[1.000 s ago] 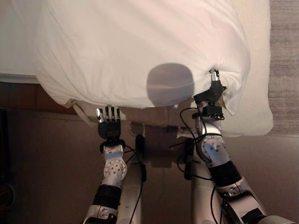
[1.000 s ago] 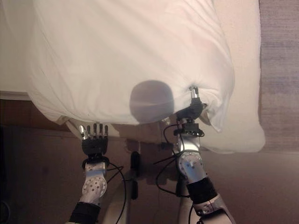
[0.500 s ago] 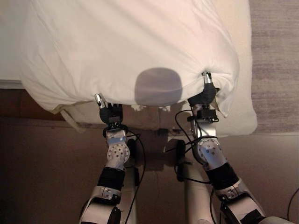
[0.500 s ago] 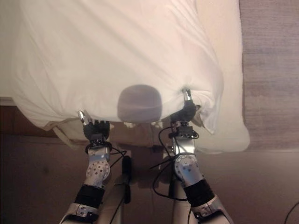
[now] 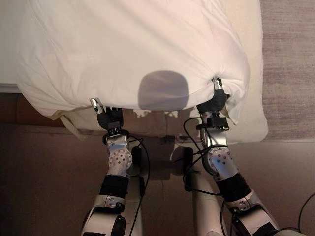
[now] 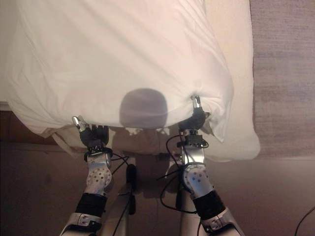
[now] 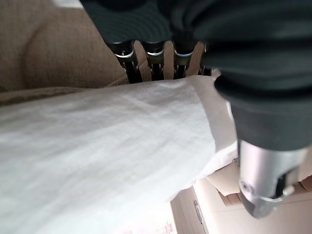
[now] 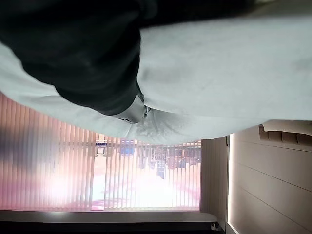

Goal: Make the bed

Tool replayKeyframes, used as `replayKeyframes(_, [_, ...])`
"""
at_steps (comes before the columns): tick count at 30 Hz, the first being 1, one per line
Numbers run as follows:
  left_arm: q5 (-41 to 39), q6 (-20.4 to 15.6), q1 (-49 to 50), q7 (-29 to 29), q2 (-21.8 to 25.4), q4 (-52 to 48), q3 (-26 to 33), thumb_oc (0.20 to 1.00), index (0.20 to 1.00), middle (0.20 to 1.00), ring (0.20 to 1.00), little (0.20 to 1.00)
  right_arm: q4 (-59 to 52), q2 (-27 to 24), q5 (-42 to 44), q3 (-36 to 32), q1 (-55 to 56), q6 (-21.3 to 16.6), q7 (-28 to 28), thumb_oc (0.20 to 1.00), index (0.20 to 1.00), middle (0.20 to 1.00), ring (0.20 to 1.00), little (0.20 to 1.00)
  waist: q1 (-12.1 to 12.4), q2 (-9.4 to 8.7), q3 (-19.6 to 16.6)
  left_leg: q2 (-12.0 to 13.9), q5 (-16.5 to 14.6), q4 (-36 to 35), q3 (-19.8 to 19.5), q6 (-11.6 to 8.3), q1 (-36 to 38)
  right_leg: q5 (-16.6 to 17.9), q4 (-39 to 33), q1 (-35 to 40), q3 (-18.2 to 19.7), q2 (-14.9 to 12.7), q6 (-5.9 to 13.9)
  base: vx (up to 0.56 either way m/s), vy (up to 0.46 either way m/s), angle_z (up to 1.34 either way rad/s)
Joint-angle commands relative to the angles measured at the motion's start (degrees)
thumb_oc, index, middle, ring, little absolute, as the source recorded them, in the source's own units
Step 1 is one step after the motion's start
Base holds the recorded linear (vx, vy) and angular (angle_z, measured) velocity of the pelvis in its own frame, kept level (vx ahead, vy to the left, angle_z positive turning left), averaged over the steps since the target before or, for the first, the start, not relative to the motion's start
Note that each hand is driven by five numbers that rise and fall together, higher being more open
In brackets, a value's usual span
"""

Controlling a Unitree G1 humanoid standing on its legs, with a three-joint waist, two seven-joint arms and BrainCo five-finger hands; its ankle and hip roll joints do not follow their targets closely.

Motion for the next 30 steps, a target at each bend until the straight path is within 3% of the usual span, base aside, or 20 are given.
replayKeyframes(1, [1.98,-2.48,-2.76,-3.15,2.9,-2.07,2.12,1.0,1.0,1.0,1.0,1.0,-7.52,0.55,-0.24,-3.18,2.32,-0.86,6.42,0.2,0.2,0.2,0.2,0.2,-1.32,0.37,-5.06,-1.54,-1.8,2.53,0.46,1.95,-2.33,1.04,-2.08,0.01,-0.64,2.47,0.73,0.0,0.0,0.0])
replayKeyframes(6, [5.25,-1.88,-3.72,-0.94,5.28,-1.91,1.06,1.0,1.0,1.0,1.0,1.0,-6.67,0.39,-0.29,-2.8,2.2,-0.45,6.13,0.2,0.2,0.2,0.2,0.2,-1.43,0.82,-5.04,-1.58,-1.66,2.42,0.59,1.85,-2.23,1.22,-2.28,0.12,-0.46,2.57,0.74,0.0,0.0,0.0])
replayKeyframes(9, [10.65,0.84,-5.67,5.53,9.25,1.4,-1.23,1.0,1.0,1.0,1.0,1.0,-6.83,-0.92,-0.8,-2.15,1.56,0.35,4.9,0.2,0.2,0.2,0.2,0.2,-1.56,1.73,-4.48,-1.75,-1.58,2.2,0.77,1.78,-1.68,1.24,-2.49,0.68,-0.38,2.58,0.89,0.0,0.0,0.0])
replayKeyframes(19, [15.64,3.46,-10.29,11.52,13.02,4.97,-3.89,1.0,1.0,1.0,1.0,1.0,-6.81,-2.31,-1.01,-1.11,1.67,0.99,1.36,0.2,0.2,0.2,0.2,0.2,-2.17,3.41,-3.98,-1.72,-0.57,1.94,1.22,1.67,-1.63,1.9,-3.23,0.76,0.22,2.51,0.76,0.0,0.0,0.0])
replayKeyframes(20, [15.76,3.62,-10.43,11.72,13.21,4.89,-4.13,0.909,0.909,0.909,0.909,0.909,-7.2,-2.36,-1.19,-0.92,1.79,1.19,1.13,0.2,0.2,0.2,0.2,0.2,-2.28,3.52,-3.97,-1.71,-0.5,1.77,1.34,1.69,-1.53,2.04,-3.19,0.71,0.36,2.58,0.79,0.0,0.0,0.0])
replayKeyframes(21, [16.59,3.96,-10.93,12.62,13.52,5.39,-4.39,0.238,0.238,0.238,0.238,0.238,-7.36,-2.56,-1.43,-0.91,2.06,1.16,0.41,0.2,0.2,0.2,0.2,0.2,-2.36,3.69,-3.9,-1.72,-0.24,1.49,1.42,1.54,-1.36,2.12,-3.41,0.82,0.42,2.6,0.75,-0.02,-0.005,-0.04])
replayKeyframes(22, [16.27,3.91,-11.03,12.88,13.61,5.38,-4.4,0.2,0.2,0.2,0.2,0.2,-7.64,-2.68,-1.5,-0.82,2.13,1.05,0.11,0.2,0.2,0.2,0.2,0.2,-2.38,3.83,-3.82,-1.72,-0.02,1.0,1.51,1.51,-1.07,2.29,-3.62,0.97,0.44,2.61,0.77,-0.02,-0.01,-0.04])
replayKeyframes(30, [15.69,3.47,-7.42,12.43,11.84,3.11,-3.5,0.2,0.2,0.2,0.2,0.2,-8.4,-2.2,-2.47,-0.93,4.12,0.87,-2.22,0.2,0.2,0.2,0.2,0.2,-2.28,5.2,-3.88,-1.4,3.12,-5.1,1.81,1.06,3.51,2.02,-5.11,3.34,1.04,3.98,0.37,-0.01,-0.036,-0.08])
